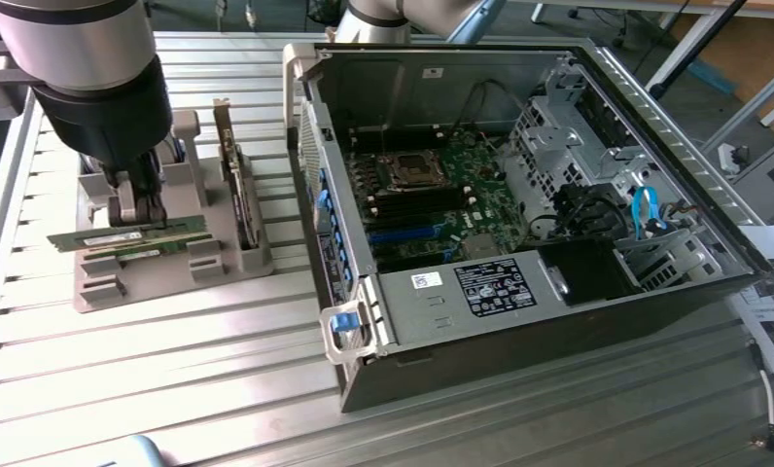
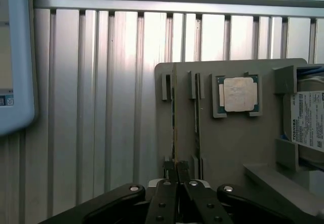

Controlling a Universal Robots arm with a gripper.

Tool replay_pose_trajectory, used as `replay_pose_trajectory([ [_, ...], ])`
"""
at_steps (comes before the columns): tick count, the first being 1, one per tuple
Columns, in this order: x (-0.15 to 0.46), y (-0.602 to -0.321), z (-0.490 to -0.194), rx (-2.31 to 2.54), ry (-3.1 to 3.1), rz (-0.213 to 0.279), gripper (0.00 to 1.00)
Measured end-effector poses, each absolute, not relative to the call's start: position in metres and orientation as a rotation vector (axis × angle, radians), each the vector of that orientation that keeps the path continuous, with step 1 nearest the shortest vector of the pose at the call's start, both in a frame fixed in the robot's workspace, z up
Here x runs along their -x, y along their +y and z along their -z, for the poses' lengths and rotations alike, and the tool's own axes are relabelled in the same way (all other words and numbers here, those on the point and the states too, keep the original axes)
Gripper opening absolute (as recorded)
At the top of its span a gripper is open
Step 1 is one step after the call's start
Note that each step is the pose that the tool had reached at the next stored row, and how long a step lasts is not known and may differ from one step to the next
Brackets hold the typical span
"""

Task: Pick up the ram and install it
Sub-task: 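Pick up the ram and move it above insertion slot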

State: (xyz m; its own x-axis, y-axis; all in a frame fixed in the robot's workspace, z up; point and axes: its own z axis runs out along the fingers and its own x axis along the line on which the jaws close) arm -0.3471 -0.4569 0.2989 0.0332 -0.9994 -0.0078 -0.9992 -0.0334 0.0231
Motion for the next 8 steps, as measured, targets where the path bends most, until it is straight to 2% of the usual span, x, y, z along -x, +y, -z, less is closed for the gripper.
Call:
replay_pose_trajectory([
  [8, 0.3471, -0.4569, -0.3071, -2.25, -2.176, 0.034, 0.12],
])
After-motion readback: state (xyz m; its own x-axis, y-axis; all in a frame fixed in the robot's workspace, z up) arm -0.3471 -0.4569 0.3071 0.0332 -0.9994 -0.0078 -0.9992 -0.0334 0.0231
